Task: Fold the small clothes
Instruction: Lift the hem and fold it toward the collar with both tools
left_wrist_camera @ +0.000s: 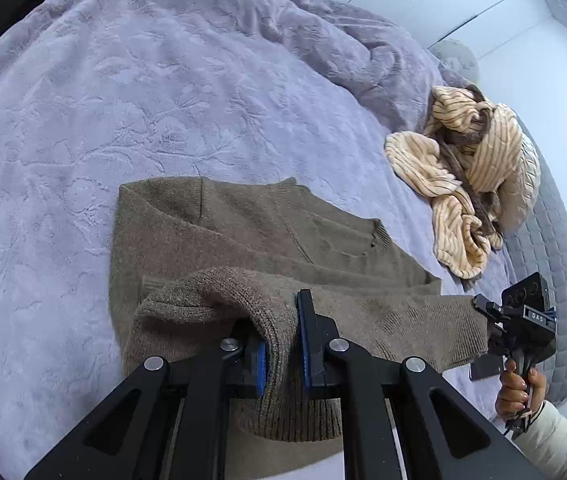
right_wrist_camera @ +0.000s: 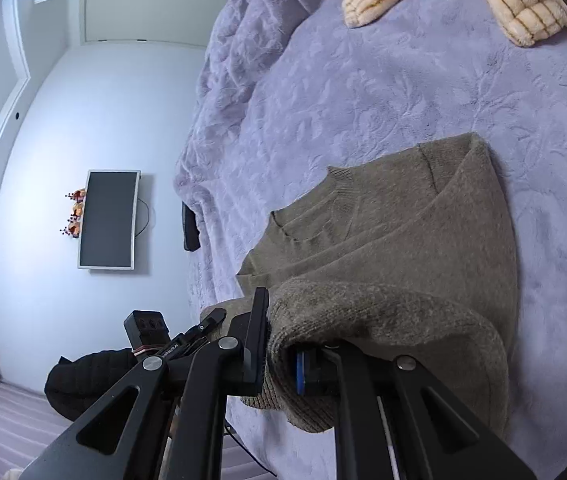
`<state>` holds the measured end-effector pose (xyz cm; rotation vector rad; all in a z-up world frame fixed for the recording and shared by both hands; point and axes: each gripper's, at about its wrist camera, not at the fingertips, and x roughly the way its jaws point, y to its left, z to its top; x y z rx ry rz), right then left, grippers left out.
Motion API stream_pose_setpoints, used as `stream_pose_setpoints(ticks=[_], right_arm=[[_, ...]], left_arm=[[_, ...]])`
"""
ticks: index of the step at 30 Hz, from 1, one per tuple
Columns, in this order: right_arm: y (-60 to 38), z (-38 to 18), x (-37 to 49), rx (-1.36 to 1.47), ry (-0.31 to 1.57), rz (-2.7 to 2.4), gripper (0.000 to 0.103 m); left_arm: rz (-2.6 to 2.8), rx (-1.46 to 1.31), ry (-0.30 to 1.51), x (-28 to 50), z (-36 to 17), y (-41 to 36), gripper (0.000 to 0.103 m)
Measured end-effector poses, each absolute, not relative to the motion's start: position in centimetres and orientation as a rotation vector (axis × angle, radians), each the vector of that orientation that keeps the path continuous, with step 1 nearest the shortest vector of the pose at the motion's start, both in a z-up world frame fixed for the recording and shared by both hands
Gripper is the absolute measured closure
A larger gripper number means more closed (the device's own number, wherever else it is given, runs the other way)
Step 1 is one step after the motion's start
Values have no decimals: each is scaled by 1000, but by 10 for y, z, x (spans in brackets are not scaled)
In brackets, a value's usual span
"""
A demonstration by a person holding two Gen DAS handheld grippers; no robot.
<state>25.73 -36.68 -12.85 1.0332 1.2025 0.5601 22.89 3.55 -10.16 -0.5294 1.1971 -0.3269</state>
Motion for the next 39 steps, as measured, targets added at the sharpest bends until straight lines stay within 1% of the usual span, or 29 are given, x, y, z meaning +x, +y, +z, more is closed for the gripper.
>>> stream_pose_setpoints(ticks=[5, 6, 8, 9, 11, 12, 13, 14, 15, 16, 17, 18, 19, 21, 23, 28, 33, 34, 35, 36, 37, 38, 39], right_arm=[[-367, -192, 275, 1031, 1328, 443, 91], [-368, -202, 275, 1029, 1356, 421, 88], [-371, -215, 274, 1064, 1386, 395, 88], [-373, -216, 271, 1096, 1380, 396, 86], [-373, -211, 266, 1097, 1380, 410, 71], [-373, -206, 263, 1094, 1380, 426, 55], [-372, -201, 259, 1095, 1376, 445, 43], [-371, -195, 255, 1089, 1370, 467, 41], [-370, -190, 252, 1077, 1367, 482, 41], [-368, -187, 250, 1062, 1369, 493, 41], [-368, -186, 248, 1052, 1371, 499, 42], [-367, -186, 248, 1050, 1374, 501, 46], [-366, -186, 249, 1046, 1373, 502, 66], [-361, -185, 252, 1010, 1392, 491, 90], [-357, -181, 255, 1006, 1386, 501, 91], [-370, -161, 279, 1131, 1250, 561, 91], [-382, -167, 313, 1166, 1206, 494, 91], [-381, -169, 318, 1154, 1214, 474, 86], [-381, -173, 323, 1135, 1229, 448, 86], [-381, -177, 327, 1099, 1255, 409, 82], [-380, -179, 329, 1061, 1280, 377, 67], [-381, -180, 331, 1043, 1289, 364, 55], [-380, -178, 330, 1037, 1282, 370, 36]], left_arm=[[-228, -529, 1265, 240, -148, 37, 89], [-222, -539, 1283, 241, -155, 38, 89], [-219, -559, 1291, 240, -161, 39, 88], [-218, -564, 1295, 239, -160, 39, 88], [-219, -565, 1311, 237, -155, 40, 88], [-226, -559, 1316, 235, -150, 40, 88], [-237, -555, 1316, 231, -146, 40, 88], [-249, -551, 1316, 227, -142, 41, 81], [-272, -549, 1321, 223, -139, 41, 63], [-287, -541, 1329, 220, -137, 40, 53], [-294, -529, 1333, 217, -136, 38, 47], [-314, -516, 1343, 215, -137, 33, 47], [-342, -515, 1360, 215, -139, 27, 47], [-390, -508, 1376, 215, -140, 14, 48], [-415, -515, 1354, 219, -135, 6, 48], [-391, -576, 1256, 248, -118, 9, 48], [-252, -572, 1181, 286, -118, 24, 48], [-217, -562, 1166, 291, -119, 27, 48], [-183, -557, 1159, 295, -120, 31, 48], [-150, -556, 1154, 299, -120, 35, 48], [-129, -552, 1152, 300, -120, 37, 48], [-116, -537, 1149, 300, -117, 40, 48], [-114, -506, 1146, 298, -114, 40, 48]])
